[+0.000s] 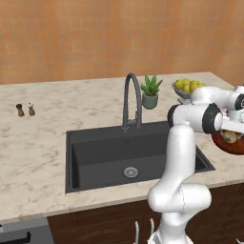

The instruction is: Pick the onion from the sink and place it in the bowl. Then pick the bowl and place it in the microwave. Then close the microwave door and press the start button.

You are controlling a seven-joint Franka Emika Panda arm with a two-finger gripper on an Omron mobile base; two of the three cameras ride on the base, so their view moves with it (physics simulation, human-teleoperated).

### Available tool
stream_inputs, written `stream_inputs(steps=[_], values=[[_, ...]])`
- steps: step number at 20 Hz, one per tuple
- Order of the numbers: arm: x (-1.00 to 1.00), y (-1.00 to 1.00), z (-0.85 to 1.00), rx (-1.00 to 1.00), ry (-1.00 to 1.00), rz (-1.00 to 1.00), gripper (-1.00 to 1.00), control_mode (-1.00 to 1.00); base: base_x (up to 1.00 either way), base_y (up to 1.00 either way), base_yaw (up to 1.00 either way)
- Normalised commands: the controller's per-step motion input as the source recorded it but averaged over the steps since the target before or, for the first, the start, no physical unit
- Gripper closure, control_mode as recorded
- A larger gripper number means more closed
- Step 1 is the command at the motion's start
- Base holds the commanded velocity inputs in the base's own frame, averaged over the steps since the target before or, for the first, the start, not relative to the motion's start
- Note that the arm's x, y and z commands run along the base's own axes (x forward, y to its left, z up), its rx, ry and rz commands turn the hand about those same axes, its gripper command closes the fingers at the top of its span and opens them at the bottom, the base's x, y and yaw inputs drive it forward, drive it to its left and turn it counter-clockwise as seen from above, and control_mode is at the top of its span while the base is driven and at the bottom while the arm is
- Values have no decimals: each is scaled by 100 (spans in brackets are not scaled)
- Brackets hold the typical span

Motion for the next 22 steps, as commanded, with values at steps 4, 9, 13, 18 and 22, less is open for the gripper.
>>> stream_inputs(steps=[4,9,13,18,22], values=[[24,-4,-39,1,3,-4,100,-100,0,0,0],[16,0,-53,0,1,-3,-100,-100,0,0,0],[1,1,-49,0,0,-5,-100,-100,0,0,0],[-5,3,6,0,0,-12,-100,-100,0,0,0],[-21,0,52,0,0,-15,-100,-100,0,0,0]])
